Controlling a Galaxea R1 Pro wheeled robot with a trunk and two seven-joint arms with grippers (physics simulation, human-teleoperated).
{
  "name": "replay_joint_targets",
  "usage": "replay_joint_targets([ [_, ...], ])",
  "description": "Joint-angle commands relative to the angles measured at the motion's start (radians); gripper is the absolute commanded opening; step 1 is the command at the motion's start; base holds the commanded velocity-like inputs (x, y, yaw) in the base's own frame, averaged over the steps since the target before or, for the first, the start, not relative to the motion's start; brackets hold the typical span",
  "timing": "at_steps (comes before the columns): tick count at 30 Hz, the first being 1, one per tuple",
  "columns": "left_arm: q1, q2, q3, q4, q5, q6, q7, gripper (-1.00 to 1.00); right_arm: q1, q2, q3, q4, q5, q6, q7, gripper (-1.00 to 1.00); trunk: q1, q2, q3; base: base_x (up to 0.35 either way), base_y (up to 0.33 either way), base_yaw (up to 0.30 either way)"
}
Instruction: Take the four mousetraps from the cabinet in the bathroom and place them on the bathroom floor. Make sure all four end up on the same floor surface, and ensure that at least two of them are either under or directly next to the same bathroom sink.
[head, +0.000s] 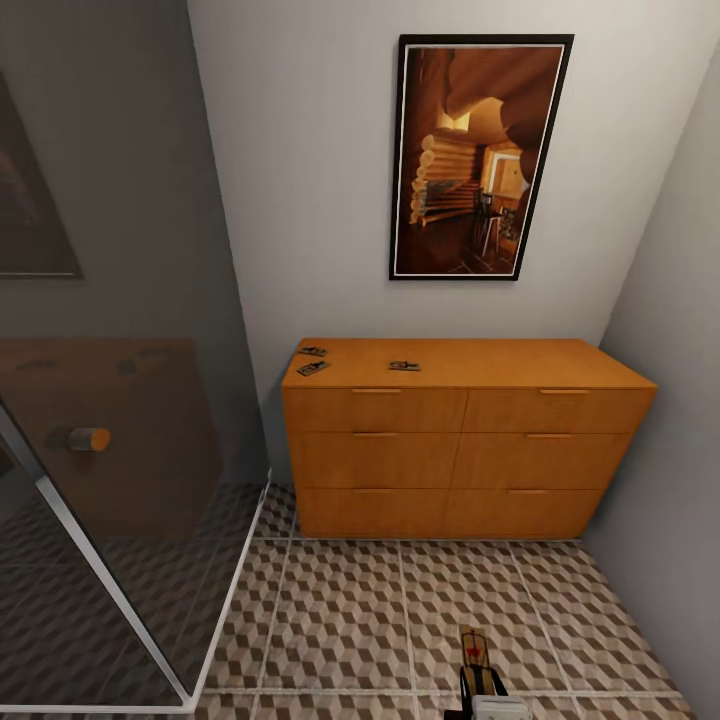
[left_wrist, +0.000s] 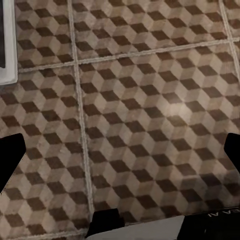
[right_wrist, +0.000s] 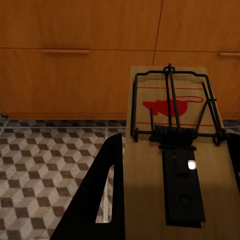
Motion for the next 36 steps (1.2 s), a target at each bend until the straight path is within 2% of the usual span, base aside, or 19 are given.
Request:
replay_joint_targets([
  [1,-0.001,0.001,-0.008,-0.02,0.001,0.024,0.011,1.0,-0.001,0.0,0.009,0.001,-0.006,-0.002,-0.003,-1.0,0.0,0.0,-0.001,0.0,0.0,0.0],
  [4,-0.001,0.0,-0.008,-0.113,0.001,0.143,0.015,1.0,-0.001,0.0,0.009,0.001,-0.006,-0.002,-0.003,-1.0,0.0,0.0,-0.001,0.0,0.0,0.0],
  [6,-0.001,0.0,-0.008,-0.163,0.001,0.193,0.017,1.0,-0.001,0.0,0.009,0.001,-0.006,-0.001,-0.003,-1.0,0.0,0.0,-0.001,0.0,0.0,0.0],
  [14,-0.001,-0.005,-0.008,-0.287,0.001,0.281,0.019,1.0,-0.001,0.001,0.009,0.001,-0.006,0.007,-0.003,-1.0,0.0,0.0,-0.001,0.0,0.0,0.0],
  [17,-0.001,-0.018,-0.008,-0.345,0.001,0.373,0.019,1.0,-0.001,0.001,0.009,0.001,-0.006,0.023,-0.003,-1.0,0.0,0.0,-0.001,0.0,0.0,0.0],
  [20,-0.001,-0.036,-0.008,-0.439,0.0,0.508,0.018,1.0,-0.001,0.001,0.009,0.001,-0.006,0.04,-0.003,-1.0,0.0,0.0,-0.001,0.0,0.0,0.0],
  [22,-0.001,-0.045,-0.008,-0.497,0.0,0.566,0.018,1.0,-0.001,0.001,0.009,0.001,-0.006,0.045,-0.003,-1.0,0.0,0.0,-0.001,0.0,0.0,0.0],
  [27,-0.001,-0.065,-0.008,-0.604,-0.001,0.628,0.02,1.0,-0.001,0.001,0.009,0.001,-0.006,0.049,-0.003,-1.0,0.0,0.0,-0.001,0.0,0.0,0.0],
  [31,-0.001,-0.072,-0.008,-0.683,-0.003,0.676,0.021,1.0,-0.001,0.001,0.009,0.001,-0.006,0.05,-0.003,-1.0,0.0,0.0,-0.001,0.0,0.0,0.0],
  [36,-0.001,-0.074,-0.008,-0.807,-0.003,0.812,0.019,1.0,-0.001,0.001,0.009,0.001,-0.006,0.051,-0.003,-1.0,0.0,0.0,-0.001,0.0,0.0,0.0],
])
